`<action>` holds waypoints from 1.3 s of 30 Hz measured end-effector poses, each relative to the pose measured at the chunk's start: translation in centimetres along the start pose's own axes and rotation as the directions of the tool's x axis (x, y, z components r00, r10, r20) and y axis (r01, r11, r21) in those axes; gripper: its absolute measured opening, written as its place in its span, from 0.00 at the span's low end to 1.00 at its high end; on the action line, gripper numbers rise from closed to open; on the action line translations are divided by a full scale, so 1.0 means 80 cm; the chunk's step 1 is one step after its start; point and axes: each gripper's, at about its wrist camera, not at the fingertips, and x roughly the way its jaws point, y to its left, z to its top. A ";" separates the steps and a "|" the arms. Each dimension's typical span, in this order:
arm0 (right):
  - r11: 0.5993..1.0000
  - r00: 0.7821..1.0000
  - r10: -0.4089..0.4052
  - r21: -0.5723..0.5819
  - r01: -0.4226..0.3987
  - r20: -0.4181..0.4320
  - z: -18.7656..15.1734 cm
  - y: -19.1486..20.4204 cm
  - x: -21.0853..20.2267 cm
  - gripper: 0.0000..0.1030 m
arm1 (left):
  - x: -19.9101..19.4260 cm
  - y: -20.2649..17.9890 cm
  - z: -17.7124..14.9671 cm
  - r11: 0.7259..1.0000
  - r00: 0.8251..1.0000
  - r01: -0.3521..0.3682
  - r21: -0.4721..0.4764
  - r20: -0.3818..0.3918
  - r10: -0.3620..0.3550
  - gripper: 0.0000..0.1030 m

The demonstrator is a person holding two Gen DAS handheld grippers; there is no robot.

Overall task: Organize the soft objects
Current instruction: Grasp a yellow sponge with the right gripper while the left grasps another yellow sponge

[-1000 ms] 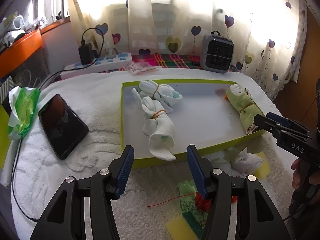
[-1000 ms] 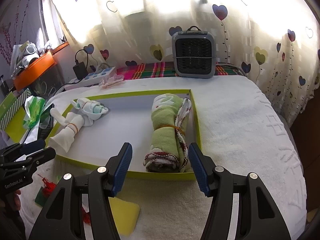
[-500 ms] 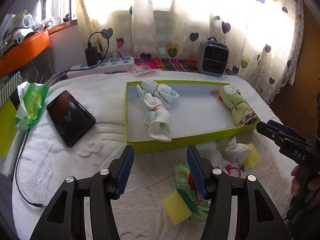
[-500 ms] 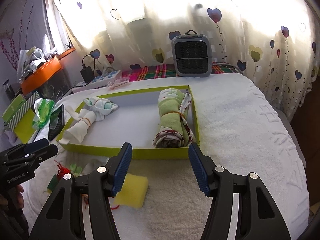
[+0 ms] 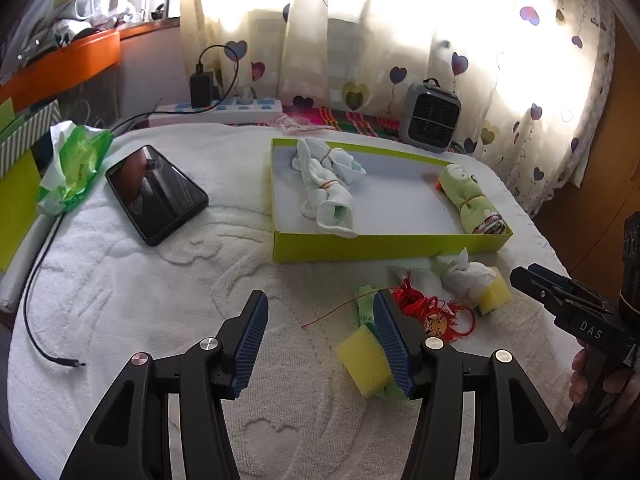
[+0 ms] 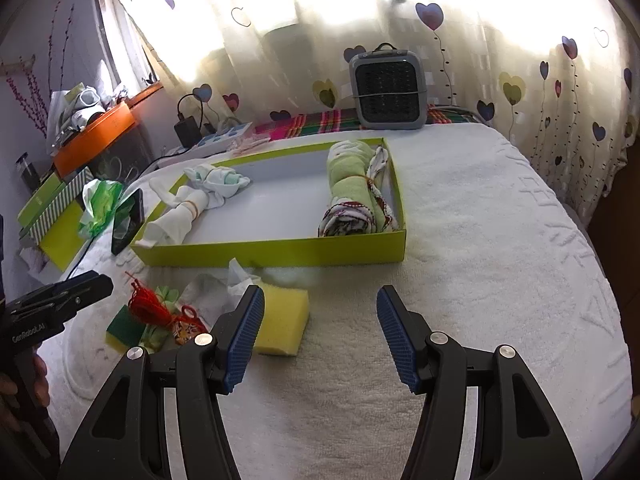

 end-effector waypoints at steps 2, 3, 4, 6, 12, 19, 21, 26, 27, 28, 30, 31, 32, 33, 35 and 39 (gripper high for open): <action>1.000 1.000 0.008 -0.004 -0.008 -0.009 -0.003 0.002 0.000 0.58 | -0.001 0.004 -0.005 1.000 1.000 0.003 -0.014 -0.008 -0.003 0.53; 1.000 1.000 0.014 -0.005 -0.014 -0.013 -0.005 0.003 0.001 0.58 | -0.001 0.006 -0.007 1.000 1.000 0.002 -0.023 -0.009 -0.002 0.53; 1.000 1.000 0.021 -0.007 -0.021 -0.020 -0.007 0.004 0.002 0.58 | -0.001 0.009 -0.010 0.999 1.000 -0.001 -0.033 -0.009 0.000 0.53; 0.999 0.999 0.031 -0.018 -0.032 -0.036 -0.010 0.008 0.005 0.58 | -0.002 0.015 -0.014 0.999 1.000 0.000 -0.048 -0.009 0.000 0.53; 0.997 0.997 0.049 -0.055 -0.052 -0.057 -0.016 0.019 0.009 0.58 | -0.004 0.033 -0.026 0.997 0.999 0.012 -0.082 -0.030 -0.014 0.53; 0.994 0.995 0.056 -0.091 -0.063 -0.079 -0.020 0.031 0.017 0.58 | -0.006 0.023 -0.031 0.991 0.993 0.113 -0.071 -0.035 -0.116 0.53; 0.994 0.996 0.051 -0.090 -0.058 -0.080 -0.020 0.032 0.019 0.58 | -0.005 0.017 -0.032 0.990 0.991 0.128 -0.061 -0.041 -0.131 0.53; 0.996 0.996 0.027 -0.078 -0.033 -0.081 -0.017 0.030 0.024 0.58 | 0.001 0.007 -0.033 0.985 0.984 0.163 -0.052 -0.060 -0.166 0.53; 0.997 0.996 0.023 -0.074 -0.029 -0.080 -0.017 0.029 0.024 0.58 | 0.001 0.004 -0.032 0.985 0.983 0.168 -0.049 -0.060 -0.171 0.53; 0.997 0.996 0.021 -0.068 -0.026 -0.081 -0.017 0.027 0.025 0.58 | 0.003 0.002 -0.032 0.984 0.983 0.170 -0.048 -0.063 -0.173 0.53; 0.998 0.996 0.017 -0.056 -0.022 -0.082 -0.017 0.023 0.026 0.58 | 0.005 -0.002 -0.032 0.984 0.982 0.173 -0.046 -0.067 -0.176 0.53; 0.998 0.996 0.018 -0.051 -0.023 -0.083 -0.017 0.022 0.026 0.58 | 0.005 -0.004 -0.032 0.984 0.982 0.174 -0.046 -0.069 -0.177 0.53; 0.999 0.996 0.022 -0.047 -0.026 -0.085 -0.017 0.021 0.026 0.58 | 0.004 -0.006 -0.032 0.984 0.982 0.175 -0.040 -0.067 -0.177 0.53; 0.999 0.996 0.025 -0.046 -0.029 -0.087 -0.017 0.020 0.027 0.57 | 0.003 -0.009 -0.033 0.984 0.982 0.174 -0.029 -0.066 -0.175 0.53; 0.998 0.996 0.022 -0.050 -0.027 -0.088 -0.018 0.021 0.028 0.51 | 0.006 -0.011 -0.034 0.984 0.981 0.176 -0.024 -0.074 -0.177 0.53; 0.998 0.995 0.034 -0.058 -0.039 -0.095 -0.019 0.023 0.030 0.45 | 0.008 -0.014 -0.034 0.984 0.981 0.176 -0.022 -0.079 -0.178 0.53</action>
